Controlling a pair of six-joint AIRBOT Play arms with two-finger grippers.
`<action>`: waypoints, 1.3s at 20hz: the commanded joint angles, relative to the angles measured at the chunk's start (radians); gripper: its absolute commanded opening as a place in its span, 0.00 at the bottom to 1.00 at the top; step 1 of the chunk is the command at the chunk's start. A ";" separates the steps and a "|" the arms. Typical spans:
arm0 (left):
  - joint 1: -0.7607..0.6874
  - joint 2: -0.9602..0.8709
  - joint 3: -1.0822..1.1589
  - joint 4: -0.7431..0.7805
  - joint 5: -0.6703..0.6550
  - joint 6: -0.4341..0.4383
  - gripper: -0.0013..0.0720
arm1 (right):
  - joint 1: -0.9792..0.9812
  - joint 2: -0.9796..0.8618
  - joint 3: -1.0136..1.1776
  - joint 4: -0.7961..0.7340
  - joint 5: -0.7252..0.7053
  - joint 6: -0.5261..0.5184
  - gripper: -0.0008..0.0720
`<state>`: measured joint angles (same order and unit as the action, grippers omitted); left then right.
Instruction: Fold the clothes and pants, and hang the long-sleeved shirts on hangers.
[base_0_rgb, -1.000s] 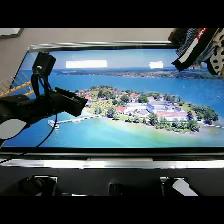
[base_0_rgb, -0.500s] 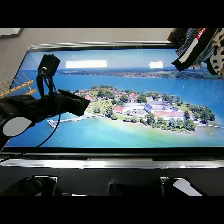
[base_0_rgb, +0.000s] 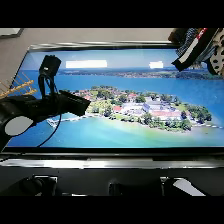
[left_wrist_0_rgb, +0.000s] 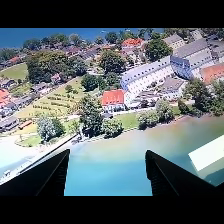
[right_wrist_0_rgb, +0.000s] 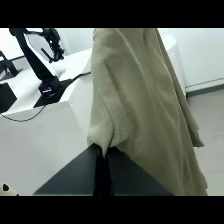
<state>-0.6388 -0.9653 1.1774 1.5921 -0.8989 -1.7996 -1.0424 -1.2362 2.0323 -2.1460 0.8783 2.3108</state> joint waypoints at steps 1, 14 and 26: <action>-0.001 -0.002 0.000 0.000 -0.001 -0.001 0.77 | -0.001 0.000 0.000 0.012 0.048 -0.034 0.04; -0.001 -0.002 0.000 -0.007 -0.001 0.000 0.77 | -0.001 0.044 -0.001 0.038 0.088 -0.075 0.28; 0.133 0.086 0.002 0.050 0.003 -0.131 0.61 | -0.001 0.258 -0.001 0.261 -0.042 -0.187 0.07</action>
<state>-0.5648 -0.9199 1.1790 1.6032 -0.8982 -1.9003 -1.0431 -1.0294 2.0319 -2.0529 0.9230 2.2013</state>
